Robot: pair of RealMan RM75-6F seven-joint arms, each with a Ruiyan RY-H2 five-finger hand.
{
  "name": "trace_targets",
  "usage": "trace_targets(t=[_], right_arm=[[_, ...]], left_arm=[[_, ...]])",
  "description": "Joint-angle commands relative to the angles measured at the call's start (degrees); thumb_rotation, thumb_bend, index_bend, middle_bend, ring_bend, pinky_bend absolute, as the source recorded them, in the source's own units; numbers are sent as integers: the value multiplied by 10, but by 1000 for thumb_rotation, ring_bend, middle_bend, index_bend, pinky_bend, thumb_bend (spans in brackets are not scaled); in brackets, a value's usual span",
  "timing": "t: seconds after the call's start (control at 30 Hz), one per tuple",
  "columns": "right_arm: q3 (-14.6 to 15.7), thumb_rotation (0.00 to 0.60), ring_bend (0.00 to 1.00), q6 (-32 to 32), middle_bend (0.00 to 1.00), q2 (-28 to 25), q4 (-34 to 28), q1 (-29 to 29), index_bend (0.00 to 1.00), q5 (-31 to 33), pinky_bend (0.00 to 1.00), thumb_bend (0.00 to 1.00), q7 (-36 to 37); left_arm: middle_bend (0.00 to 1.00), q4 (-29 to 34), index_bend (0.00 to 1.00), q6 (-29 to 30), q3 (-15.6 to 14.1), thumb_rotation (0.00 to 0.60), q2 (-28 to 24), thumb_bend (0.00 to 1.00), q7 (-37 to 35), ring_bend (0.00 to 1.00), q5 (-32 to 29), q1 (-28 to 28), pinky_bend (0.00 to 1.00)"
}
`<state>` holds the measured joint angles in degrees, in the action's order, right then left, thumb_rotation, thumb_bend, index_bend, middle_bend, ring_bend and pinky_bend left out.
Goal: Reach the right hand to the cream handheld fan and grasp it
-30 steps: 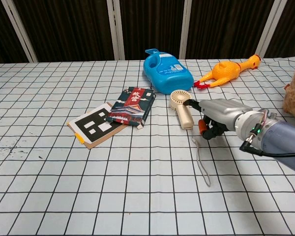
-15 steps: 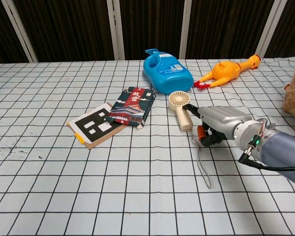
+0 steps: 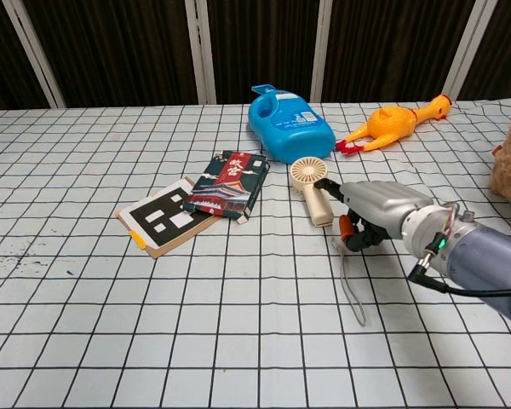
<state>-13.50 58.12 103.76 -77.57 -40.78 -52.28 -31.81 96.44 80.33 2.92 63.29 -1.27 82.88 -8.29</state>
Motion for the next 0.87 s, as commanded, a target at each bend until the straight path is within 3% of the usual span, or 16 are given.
trace_targets(t=[0.03,0.2,0.3,0.47,0.63,0.73,0.87], right_arm=[[-21,600,881,35,796,-20,-34,1,0,-33,834,836,19],[-32,600,754,93,684,-72,-108,20,0,-94,708,836,40],[-19,600,636,120,575,-114,-156,42,0,-121,587,798,40],[48,600,382,163,366,-210,-234,104,0,-178,319,661,33],[136,600,43,219,89,-293,-250,179,0,-253,40,513,59],[178,600,0,258,3,-325,-231,221,0,-295,0,459,85],[205,600,0,310,0,-351,-206,262,0,-338,0,447,110]], left_arm=[[0,1,0,0,0,600,0,87,1,0,-1,0,0],[0,0,0,5,1,600,2,88,4,0,0,2,0],[0,0,0,7,0,600,3,87,6,0,1,3,0],[0,-4,0,17,0,600,7,87,10,0,8,5,0],[0,-10,0,30,-2,600,14,87,23,0,21,9,0],[0,-13,0,37,-4,600,20,87,36,0,26,11,0],[0,-19,0,45,-7,600,29,87,59,0,34,13,0]])
